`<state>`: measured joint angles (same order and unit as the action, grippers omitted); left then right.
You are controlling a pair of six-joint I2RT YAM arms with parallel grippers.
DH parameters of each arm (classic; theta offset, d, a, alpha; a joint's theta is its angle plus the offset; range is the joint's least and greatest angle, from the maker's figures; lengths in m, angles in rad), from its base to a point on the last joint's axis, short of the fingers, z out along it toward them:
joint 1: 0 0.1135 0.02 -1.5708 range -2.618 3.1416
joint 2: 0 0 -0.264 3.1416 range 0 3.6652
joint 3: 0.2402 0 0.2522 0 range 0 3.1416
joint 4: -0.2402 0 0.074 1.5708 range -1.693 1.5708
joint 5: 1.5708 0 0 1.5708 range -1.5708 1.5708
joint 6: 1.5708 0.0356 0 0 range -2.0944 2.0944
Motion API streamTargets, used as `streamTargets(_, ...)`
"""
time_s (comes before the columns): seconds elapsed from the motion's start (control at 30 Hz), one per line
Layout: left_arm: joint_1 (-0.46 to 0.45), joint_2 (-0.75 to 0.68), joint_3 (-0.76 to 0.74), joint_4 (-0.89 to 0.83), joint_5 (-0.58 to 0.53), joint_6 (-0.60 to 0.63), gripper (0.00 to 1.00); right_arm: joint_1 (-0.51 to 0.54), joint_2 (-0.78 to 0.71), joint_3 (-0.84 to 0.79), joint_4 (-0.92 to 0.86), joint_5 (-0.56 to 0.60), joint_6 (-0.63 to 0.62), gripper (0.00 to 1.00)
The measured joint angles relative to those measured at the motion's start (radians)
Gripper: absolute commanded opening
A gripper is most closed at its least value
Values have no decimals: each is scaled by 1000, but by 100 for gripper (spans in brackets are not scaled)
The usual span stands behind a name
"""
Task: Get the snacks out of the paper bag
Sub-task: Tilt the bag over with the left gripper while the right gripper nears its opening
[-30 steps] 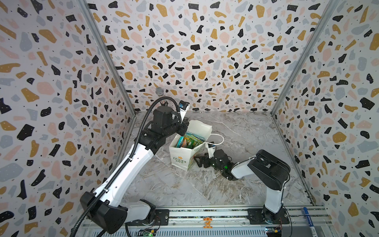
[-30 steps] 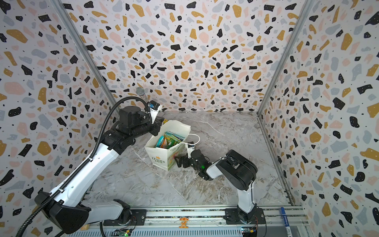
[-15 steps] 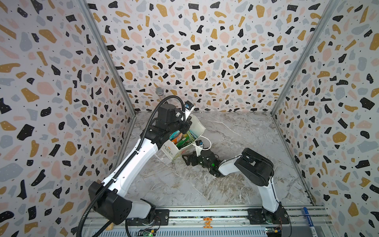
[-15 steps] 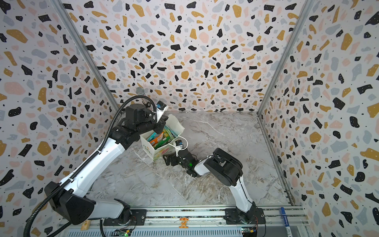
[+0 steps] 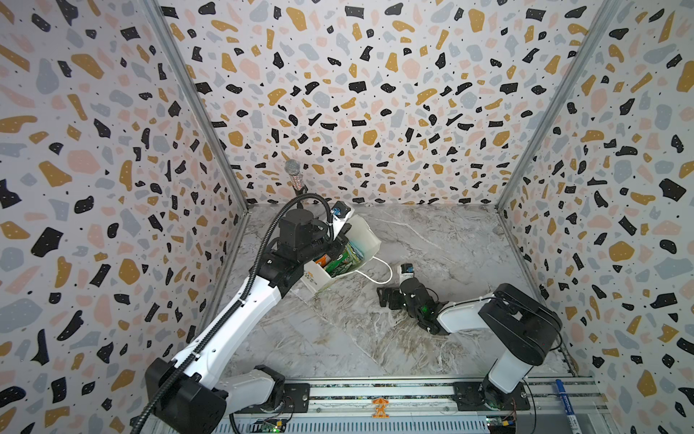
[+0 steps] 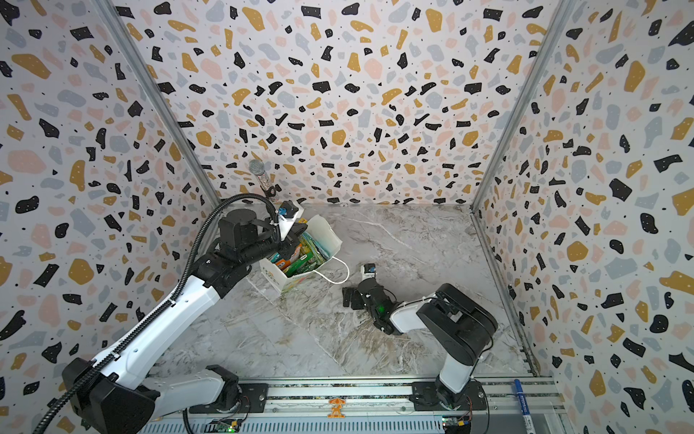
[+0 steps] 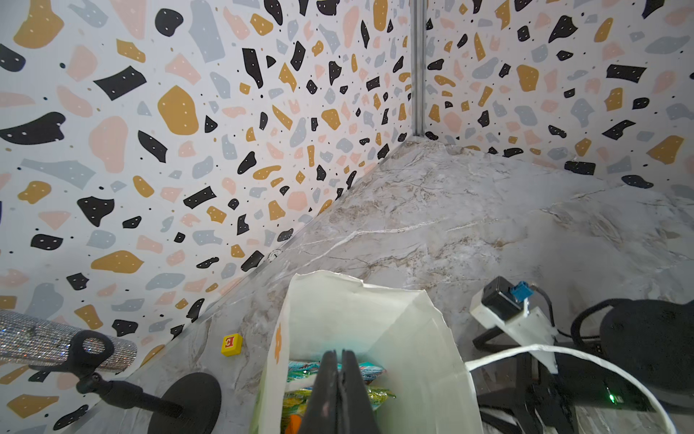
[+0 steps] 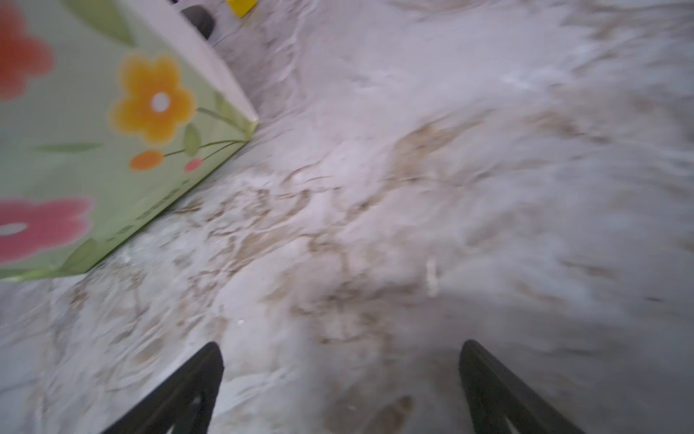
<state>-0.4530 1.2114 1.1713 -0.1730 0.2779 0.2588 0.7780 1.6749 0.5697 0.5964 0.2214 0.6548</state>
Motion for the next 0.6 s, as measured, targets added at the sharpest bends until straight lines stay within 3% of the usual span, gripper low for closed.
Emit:
streamTargets(0.27, -16, -23, -56, 64, 92, -119, 0, -137, -179, -16, -265, 197, 48, 100)
streamTargets(0.47, -38, -17, -66, 69, 133, -166, 0, -222, -363, -54, -351, 217, 1, 100)
streamTargets(0.6, -44, -16, -66, 69, 180, -174, 0, -230, -526, -56, -357, 158, -76, 98)
